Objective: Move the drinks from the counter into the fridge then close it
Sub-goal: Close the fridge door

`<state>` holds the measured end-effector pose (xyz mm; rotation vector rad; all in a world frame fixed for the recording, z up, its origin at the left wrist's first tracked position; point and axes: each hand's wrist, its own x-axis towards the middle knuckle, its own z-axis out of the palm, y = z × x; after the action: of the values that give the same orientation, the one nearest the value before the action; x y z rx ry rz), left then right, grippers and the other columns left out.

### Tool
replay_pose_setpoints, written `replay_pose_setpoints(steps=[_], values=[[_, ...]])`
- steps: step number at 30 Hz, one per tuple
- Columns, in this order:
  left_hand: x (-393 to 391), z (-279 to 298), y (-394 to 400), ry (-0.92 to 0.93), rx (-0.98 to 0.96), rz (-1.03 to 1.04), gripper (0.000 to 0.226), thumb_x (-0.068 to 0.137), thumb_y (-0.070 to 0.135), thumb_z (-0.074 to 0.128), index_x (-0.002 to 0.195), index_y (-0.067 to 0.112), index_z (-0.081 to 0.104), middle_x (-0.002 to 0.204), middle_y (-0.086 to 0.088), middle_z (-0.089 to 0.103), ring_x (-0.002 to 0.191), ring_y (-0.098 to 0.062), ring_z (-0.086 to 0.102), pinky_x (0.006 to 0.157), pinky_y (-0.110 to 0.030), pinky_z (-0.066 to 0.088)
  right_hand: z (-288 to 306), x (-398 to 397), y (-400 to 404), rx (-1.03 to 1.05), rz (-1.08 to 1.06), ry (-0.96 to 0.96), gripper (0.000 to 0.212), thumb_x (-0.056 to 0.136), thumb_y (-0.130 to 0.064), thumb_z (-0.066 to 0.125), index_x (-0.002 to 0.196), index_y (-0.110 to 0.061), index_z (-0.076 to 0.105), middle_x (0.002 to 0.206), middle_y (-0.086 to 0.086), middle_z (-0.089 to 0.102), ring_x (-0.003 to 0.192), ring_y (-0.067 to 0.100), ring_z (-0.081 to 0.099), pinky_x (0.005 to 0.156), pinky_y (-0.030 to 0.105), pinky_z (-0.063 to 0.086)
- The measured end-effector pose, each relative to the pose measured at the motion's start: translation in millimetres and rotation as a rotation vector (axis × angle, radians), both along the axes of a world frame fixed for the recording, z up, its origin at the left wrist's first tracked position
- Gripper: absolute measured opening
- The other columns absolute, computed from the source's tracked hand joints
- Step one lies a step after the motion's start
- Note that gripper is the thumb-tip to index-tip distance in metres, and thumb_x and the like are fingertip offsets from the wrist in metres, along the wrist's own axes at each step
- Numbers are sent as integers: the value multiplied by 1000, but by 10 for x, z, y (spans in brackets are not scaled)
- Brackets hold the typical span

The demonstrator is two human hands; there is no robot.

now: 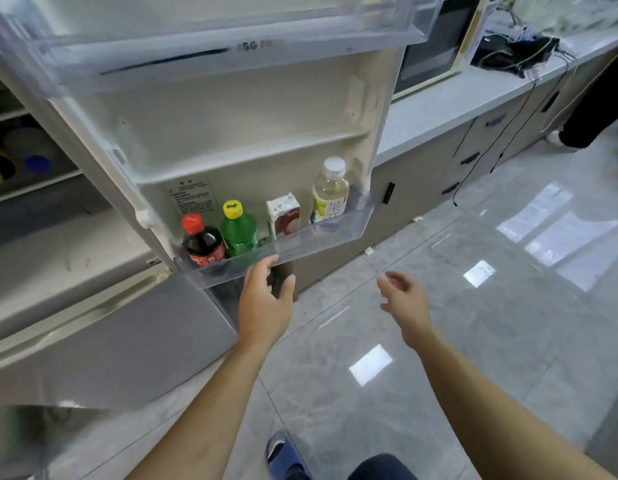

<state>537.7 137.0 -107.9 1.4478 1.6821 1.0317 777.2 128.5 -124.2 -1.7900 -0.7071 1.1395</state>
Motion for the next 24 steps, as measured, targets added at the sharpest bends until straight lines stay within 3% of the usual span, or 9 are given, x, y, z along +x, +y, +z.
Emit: replay_pose_setpoints(steps=[6,9,14,17,18,19,20,21,24], values=[[439,350,132,65,147,43,45,92,31,63,135,33,49,130,22,44,125,-7,50,105,-40,47,516,290,1076,198,91,42,42,92,-45,62,126,-20,60,130,-2,62,116,14,59,104,43,49],[695,502,143,93,182,124,45,93,32,63,135,36,47,132,21,46,123,-5,50,104,-40,48,902,436,1620,303,171,96,55,94,-49,57,141,-22,51,144,-6,53,128,11,52,112,41,42],[1183,824,182,104,278,282,47,91,28,65,134,36,48,129,22,47,120,1,49,104,-37,48,1549,580,2358,450,319,92,57,97,-54,46,146,-24,44,141,-8,52,119,7,47,105,29,37],[1422,1016,207,109,330,319,48,91,24,66,135,31,49,131,14,49,124,-7,50,105,-40,47,1747,556,2542,488,399,133,65,97,-63,39,147,-23,44,146,-9,49,122,4,44,103,27,31],[1490,1072,196,110,340,328,48,91,23,66,135,28,49,131,12,50,125,-10,51,104,-42,47,1770,548,2564,493,424,144,67,97,-64,37,145,-20,46,142,-11,51,121,3,47,102,26,31],[1552,1126,181,114,349,337,48,91,23,65,136,28,49,131,11,50,125,-11,51,104,-43,47,1780,542,2578,501,446,150,66,97,-64,37,141,-16,49,138,-14,53,94,-2,37,99,25,31],[1605,1176,162,122,354,345,48,91,24,65,136,29,49,130,13,49,125,-10,51,104,-43,47,1780,540,2585,512,457,151,63,98,-62,36,137,-14,52,134,-15,53,127,3,22,95,24,31],[1646,1214,140,131,360,353,48,91,26,64,136,30,48,129,17,49,124,-8,50,103,-43,48,1776,545,2576,515,464,148,58,100,-60,36,134,-16,55,127,-17,55,109,-6,49,92,24,31],[1746,1284,55,155,390,369,47,89,33,61,134,33,48,121,28,46,122,-1,50,101,-41,50,1767,585,2479,505,455,122,31,101,-56,40,98,-29,55,83,-18,47,75,-2,43,82,22,35]])
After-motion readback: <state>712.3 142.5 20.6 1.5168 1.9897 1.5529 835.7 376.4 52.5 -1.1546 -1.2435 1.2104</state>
